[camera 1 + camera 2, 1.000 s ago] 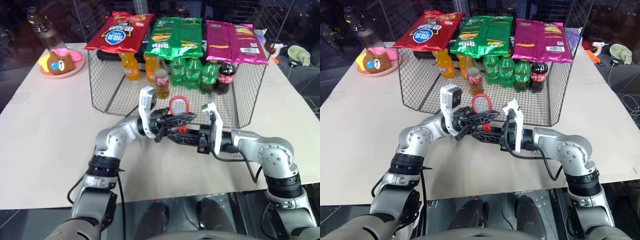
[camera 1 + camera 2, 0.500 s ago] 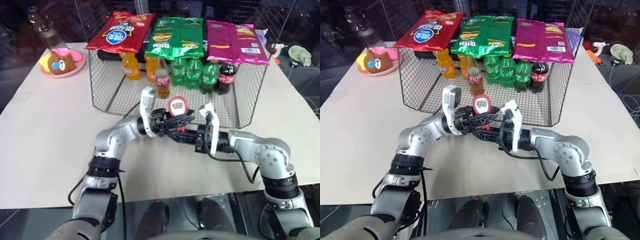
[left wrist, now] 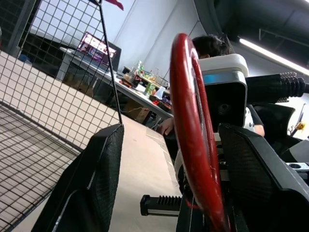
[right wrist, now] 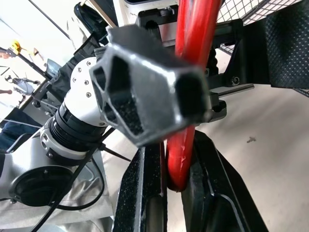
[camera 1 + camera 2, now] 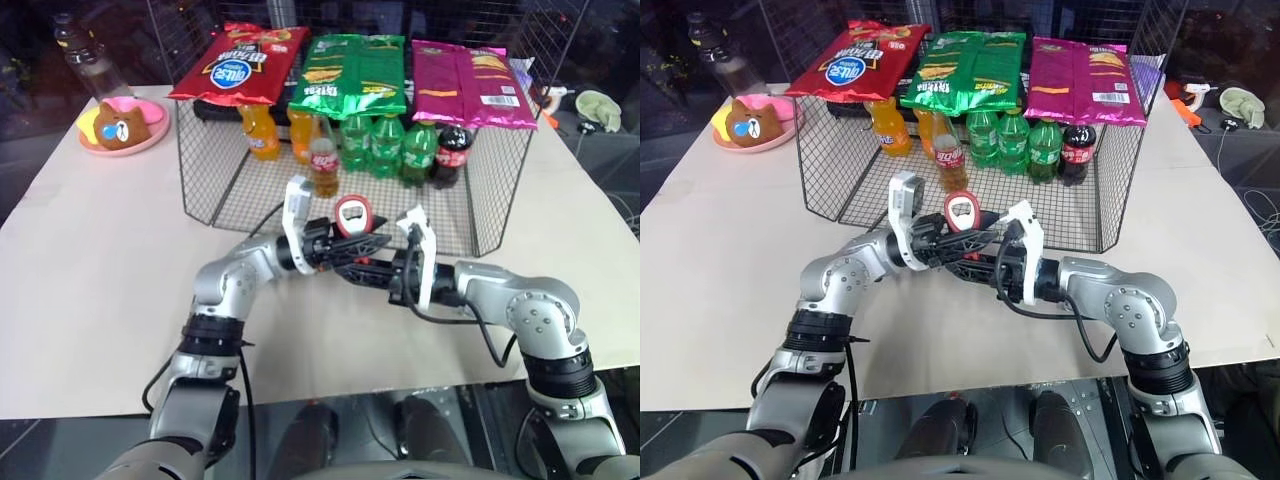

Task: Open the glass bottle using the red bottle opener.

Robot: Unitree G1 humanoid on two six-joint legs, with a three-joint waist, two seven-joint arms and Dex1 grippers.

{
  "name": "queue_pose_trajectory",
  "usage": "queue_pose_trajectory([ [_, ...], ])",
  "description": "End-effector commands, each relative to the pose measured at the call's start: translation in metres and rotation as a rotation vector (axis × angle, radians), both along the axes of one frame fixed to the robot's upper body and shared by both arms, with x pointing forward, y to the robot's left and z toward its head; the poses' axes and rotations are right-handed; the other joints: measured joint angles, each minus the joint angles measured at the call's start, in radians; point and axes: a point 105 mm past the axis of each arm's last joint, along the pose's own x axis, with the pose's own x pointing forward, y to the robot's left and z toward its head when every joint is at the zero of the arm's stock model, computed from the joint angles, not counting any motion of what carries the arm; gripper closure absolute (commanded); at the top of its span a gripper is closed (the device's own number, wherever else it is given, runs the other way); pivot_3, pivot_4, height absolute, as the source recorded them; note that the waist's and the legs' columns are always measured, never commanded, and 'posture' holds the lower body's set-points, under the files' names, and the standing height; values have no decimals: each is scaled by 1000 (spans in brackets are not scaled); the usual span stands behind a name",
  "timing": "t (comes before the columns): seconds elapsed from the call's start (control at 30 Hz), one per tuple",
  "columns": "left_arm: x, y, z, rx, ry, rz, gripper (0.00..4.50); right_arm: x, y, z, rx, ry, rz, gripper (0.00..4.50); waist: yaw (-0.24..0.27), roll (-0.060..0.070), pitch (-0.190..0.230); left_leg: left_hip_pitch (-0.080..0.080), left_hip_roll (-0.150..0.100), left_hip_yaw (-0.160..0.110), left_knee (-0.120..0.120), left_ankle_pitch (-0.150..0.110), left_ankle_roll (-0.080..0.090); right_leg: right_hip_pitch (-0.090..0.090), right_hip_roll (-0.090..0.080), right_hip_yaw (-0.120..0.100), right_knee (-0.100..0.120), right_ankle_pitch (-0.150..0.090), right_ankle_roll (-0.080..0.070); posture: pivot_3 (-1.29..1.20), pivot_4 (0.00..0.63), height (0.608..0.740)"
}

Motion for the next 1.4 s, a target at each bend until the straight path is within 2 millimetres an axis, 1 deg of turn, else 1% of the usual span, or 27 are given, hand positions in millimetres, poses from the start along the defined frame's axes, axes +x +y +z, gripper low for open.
queue_pose_trajectory([
  [0.03,-6,-3,11,-65,-4,-27,1314,7,-7,7,11,-54,-58,4054,0,0,0,0,0,0,0,0,0,0,0,0,0,0,0,0,150,740],
  [0.3,-3,1,26,-157,32,-8,1314,7,-9,4,-9,-76,-61,4054,0,0,0,0,0,0,0,0,0,0,0,0,0,0,0,0,150,740],
  [0.5,0,10,33,-175,30,30,1314,10,-14,0,-21,-90,-84,4054,0,0,0,0,0,0,0,0,0,0,0,0,0,0,0,0,150,740],
  [0.7,5,24,33,-169,25,94,1314,14,-19,-1,-20,-111,-115,4054,0,0,0,0,0,0,0,0,0,0,0,0,0,0,0,0,150,740],
  [0.97,8,32,31,-158,30,133,1314,22,-21,-1,-17,-131,-153,4054,0,0,0,0,0,0,-1,0,0,0,0,0,-1,0,0,0,150,740],
  [1.0,9,33,30,-158,31,139,1247,22,-21,-1,-16,-134,-158,4277,0,0,0,0,0,0,-1,0,0,0,0,0,-1,0,0,0,150,740],
  [1.13,12,40,28,-155,32,177,1247,23,-22,-2,-16,-138,-170,4277,0,0,0,0,0,0,-1,0,0,0,0,0,-1,0,0,0,150,740],
  [1.4,14,41,24,-143,39,205,1247,23,-22,-3,-16,-138,-178,4277,1,0,0,0,0,0,-1,0,0,0,0,0,-1,0,0,0,150,740],
])
